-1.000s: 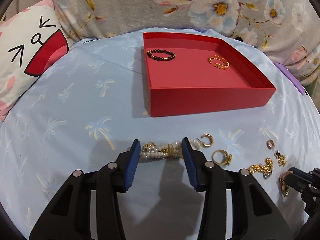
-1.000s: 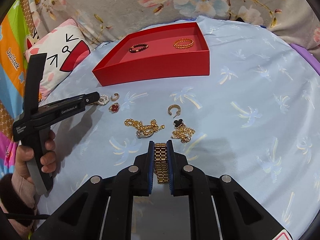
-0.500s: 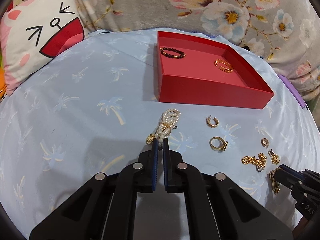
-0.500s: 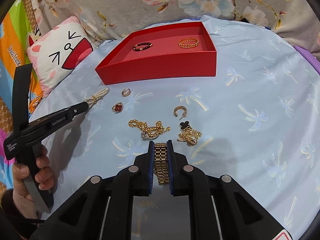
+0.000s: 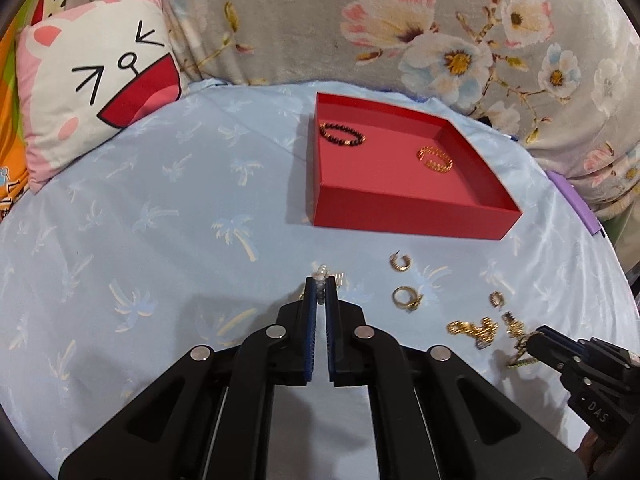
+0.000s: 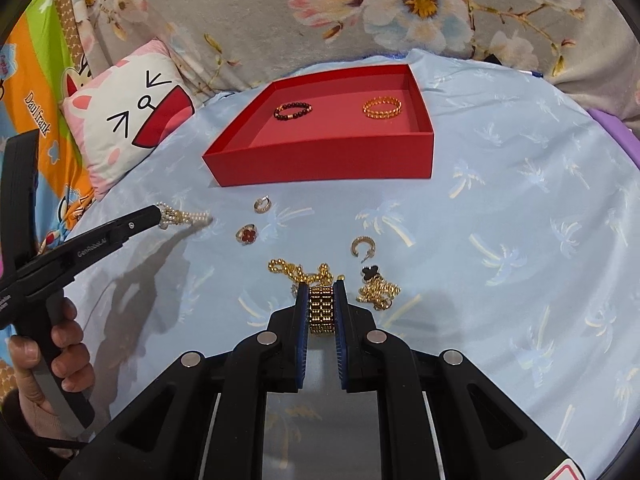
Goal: Organize jewelry
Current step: 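Carry the pearl bracelet and watch into the red box and release both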
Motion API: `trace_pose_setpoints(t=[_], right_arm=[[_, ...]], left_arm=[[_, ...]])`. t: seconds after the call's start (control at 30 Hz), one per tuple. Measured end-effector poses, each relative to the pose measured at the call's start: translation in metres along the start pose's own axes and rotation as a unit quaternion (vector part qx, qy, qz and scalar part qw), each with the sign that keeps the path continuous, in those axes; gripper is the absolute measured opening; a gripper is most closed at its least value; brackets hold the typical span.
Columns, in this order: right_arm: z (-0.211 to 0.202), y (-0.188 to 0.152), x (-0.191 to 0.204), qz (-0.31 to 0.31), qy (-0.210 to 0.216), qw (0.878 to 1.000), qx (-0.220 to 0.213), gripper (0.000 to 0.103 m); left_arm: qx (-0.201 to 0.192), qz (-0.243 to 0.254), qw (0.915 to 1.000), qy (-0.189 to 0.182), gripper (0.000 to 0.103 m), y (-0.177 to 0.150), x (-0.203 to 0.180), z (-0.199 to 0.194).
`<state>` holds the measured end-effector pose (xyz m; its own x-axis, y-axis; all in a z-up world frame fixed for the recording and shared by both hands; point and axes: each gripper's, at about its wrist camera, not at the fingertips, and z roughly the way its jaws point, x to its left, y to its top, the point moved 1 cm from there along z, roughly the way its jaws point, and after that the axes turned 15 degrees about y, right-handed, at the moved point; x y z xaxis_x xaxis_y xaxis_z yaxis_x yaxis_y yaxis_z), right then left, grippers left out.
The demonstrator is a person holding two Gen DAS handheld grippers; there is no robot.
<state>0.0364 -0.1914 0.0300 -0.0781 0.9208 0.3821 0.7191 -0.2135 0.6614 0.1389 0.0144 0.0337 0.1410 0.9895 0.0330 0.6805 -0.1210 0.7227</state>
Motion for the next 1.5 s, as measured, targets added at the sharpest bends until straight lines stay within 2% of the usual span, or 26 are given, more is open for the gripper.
trace_pose_setpoints(t=[0.27, 0.43, 0.53, 0.7, 0.87, 1.07, 1.3, 1.4, 1.43, 1.47, 1.5], right_arm=[[-0.016, 0.045, -0.001, -0.012, 0.026, 0.999, -0.019, 0.011], [-0.012, 0.089, -0.003, -0.036, 0.011, 0.999, -0.039, 0.011], [-0.001, 0.115, -0.01, -0.041, -0.001, 0.998, -0.045, 0.011], [0.029, 0.147, -0.025, -0.039, -0.008, 0.998, -0.044, 0.011], [0.064, 0.165, -0.046, -0.027, -0.016, 0.999, -0.029, 0.011], [0.099, 0.175, -0.064, -0.02, -0.027, 0.999, -0.01, 0.011], [0.125, 0.179, -0.078, -0.018, -0.04, 0.999, 0.011, 0.011], [0.126, 0.179, -0.078, -0.025, -0.049, 0.998, 0.004, 0.013], [0.125, 0.179, -0.078, -0.028, -0.054, 0.998, 0.002, 0.017], [0.124, 0.18, -0.078, -0.03, -0.056, 0.998, -0.002, 0.024], [0.122, 0.181, -0.077, -0.03, -0.055, 0.998, -0.006, 0.027]], left_arm=[[-0.04, 0.02, 0.9989, -0.013, 0.003, 0.044, -0.017, -0.032], [-0.076, 0.03, 0.9966, -0.012, 0.003, 0.087, -0.034, -0.037], [-0.09, 0.033, 0.9954, -0.006, 0.003, 0.114, -0.049, -0.028], [-0.085, 0.026, 0.996, 0.007, 0.003, 0.139, -0.062, 0.006], [-0.053, 0.009, 0.9985, 0.01, 0.003, 0.15, -0.066, 0.052], [-0.018, -0.003, 0.9997, 0.019, 0.003, 0.15, -0.064, 0.095], [0.0, -0.001, 0.9996, 0.027, 0.003, 0.147, -0.068, 0.124], [-0.004, -0.004, 0.9996, 0.029, 0.004, 0.147, -0.068, 0.128], [-0.006, -0.006, 0.9994, 0.033, 0.006, 0.147, -0.069, 0.129], [-0.01, -0.011, 0.9992, 0.037, 0.017, 0.148, -0.069, 0.129], [-0.015, -0.016, 0.9989, 0.041, 0.035, 0.148, -0.068, 0.128]])
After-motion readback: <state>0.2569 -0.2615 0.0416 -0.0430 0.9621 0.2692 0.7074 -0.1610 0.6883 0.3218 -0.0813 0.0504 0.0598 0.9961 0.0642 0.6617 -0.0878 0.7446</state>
